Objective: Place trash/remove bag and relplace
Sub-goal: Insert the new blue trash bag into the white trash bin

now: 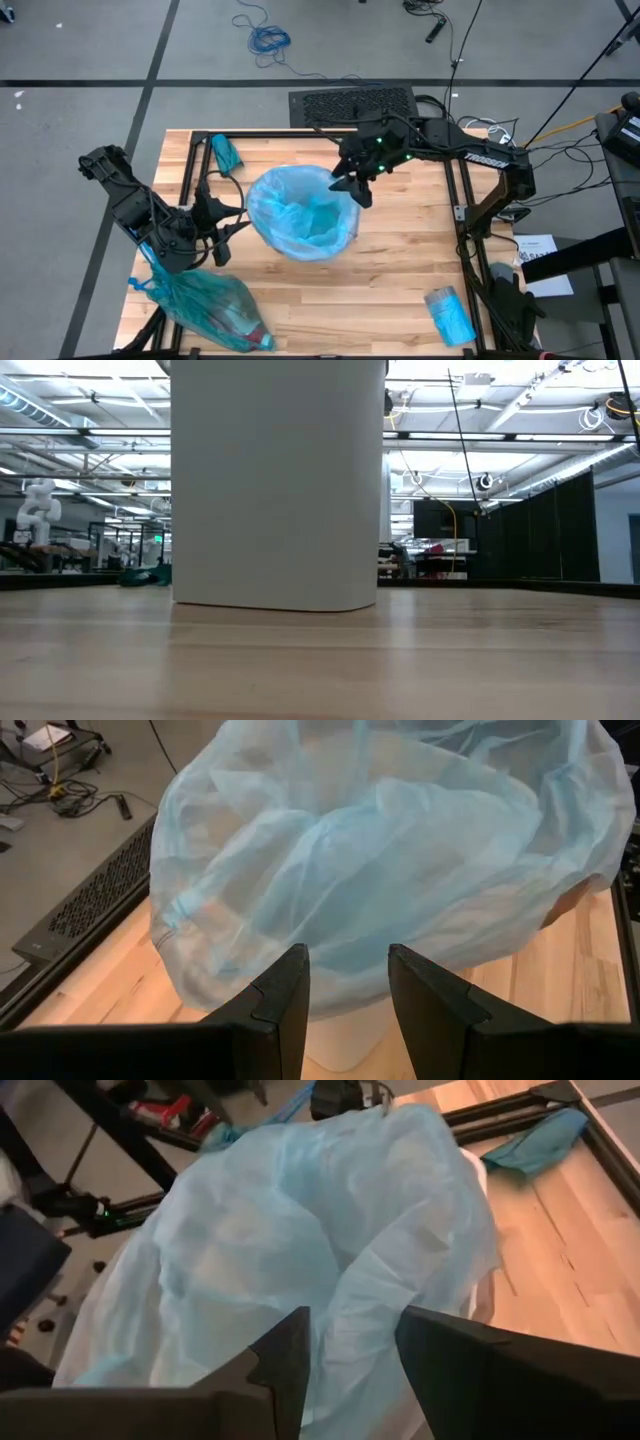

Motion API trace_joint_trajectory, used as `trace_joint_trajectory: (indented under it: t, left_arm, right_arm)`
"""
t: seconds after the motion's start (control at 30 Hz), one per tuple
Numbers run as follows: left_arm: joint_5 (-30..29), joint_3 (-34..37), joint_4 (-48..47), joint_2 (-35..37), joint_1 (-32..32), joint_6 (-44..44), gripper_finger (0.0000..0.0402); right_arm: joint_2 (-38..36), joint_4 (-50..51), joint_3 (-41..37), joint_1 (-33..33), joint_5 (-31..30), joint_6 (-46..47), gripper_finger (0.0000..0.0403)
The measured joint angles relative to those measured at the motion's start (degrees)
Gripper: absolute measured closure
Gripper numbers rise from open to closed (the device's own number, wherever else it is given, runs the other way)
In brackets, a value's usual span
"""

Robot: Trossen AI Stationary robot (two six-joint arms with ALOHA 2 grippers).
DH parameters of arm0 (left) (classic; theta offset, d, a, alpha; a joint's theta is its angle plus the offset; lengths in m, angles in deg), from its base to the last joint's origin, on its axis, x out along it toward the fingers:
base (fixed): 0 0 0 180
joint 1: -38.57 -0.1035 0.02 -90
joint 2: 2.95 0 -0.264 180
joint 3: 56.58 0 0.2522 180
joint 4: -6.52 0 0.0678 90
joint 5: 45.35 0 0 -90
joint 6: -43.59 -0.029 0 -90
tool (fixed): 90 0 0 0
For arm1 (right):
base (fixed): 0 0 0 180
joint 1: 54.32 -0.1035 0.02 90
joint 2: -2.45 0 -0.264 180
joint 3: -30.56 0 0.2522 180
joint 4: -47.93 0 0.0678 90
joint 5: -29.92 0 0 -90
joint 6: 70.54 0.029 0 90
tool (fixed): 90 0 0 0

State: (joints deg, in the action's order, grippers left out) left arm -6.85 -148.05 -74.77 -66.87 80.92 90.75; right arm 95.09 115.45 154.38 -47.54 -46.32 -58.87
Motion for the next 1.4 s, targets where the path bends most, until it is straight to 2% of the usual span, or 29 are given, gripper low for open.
trace_joint_trajectory:
  t: [0.2, 0.37, 0.63, 0.93, 1.1, 1.27, 1.4]
  left_arm:
    - [0.0, 0.0, -0.1, 0.0, 0.0, 0.0, 0.0267]
    - [0.0, 0.0, -0.7, 0.0, 0.0, 0.1, 0.0267]
    - [0.0, 1.9, -0.3, 0.0, 0.0, 2.0, 0.0267]
    - [0.1, 2.2, -0.3, 0.0, 0.0, 2.0, 0.0267]
    - [-1.3, 2.3, -0.3, 0.0, 0.0, 2.0, 0.0267]
    - [-1.4, 2.3, -0.3, 0.0, 0.0, 2.0, 0.0267]
    - [-1.4, 2.3, -0.3, 0.0, 0.0, 2.0, 0.0267]
  right_arm:
    - [0.0, 2.5, 0.0, 0.0, -1.1, -0.7, 0.0252]
    - [-0.3, 5.0, 0.0, 2.0, -8.0, 2.7, 0.0248]
    - [-1.6, 6.5, 0.0, 2.9, -7.2, 4.2, 0.0247]
    - [-4.0, 15.2, 0.0, 1.7, -5.9, 7.9, 0.0247]
    - [-4.0, 13.5, 0.0, -0.6, -4.9, 8.2, 0.0247]
    - [-4.0, 9.6, 0.0, -6.4, -5.2, 5.8, 0.0248]
    - [-2.6, 10.7, 0.0, -11.9, -10.5, 2.2, 0.0255]
